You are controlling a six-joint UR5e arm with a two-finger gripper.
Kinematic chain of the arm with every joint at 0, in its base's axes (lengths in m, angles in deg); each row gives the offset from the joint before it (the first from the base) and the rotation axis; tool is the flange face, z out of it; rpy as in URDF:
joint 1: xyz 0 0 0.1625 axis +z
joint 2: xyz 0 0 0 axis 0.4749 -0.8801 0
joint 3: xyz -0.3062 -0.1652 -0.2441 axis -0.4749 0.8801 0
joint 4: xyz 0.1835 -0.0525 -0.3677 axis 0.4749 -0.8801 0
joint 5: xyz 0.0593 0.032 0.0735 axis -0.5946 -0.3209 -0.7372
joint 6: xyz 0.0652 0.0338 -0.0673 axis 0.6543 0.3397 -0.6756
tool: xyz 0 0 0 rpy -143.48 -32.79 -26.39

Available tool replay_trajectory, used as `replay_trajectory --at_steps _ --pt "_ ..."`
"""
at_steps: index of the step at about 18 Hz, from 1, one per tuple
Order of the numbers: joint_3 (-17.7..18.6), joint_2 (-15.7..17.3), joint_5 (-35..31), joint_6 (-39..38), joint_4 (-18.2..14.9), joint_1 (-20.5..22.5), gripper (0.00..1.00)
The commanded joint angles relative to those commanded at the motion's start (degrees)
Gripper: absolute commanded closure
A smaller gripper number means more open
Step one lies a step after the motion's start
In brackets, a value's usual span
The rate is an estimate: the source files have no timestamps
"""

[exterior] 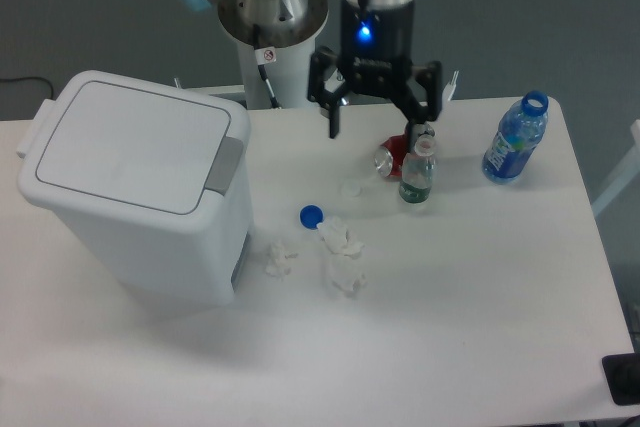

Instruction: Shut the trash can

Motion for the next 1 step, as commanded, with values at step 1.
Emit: replay_trajectory --at_steps 1 --pt "-0.26 -0.79 0.0 0.88 0.09 0.0 0.0"
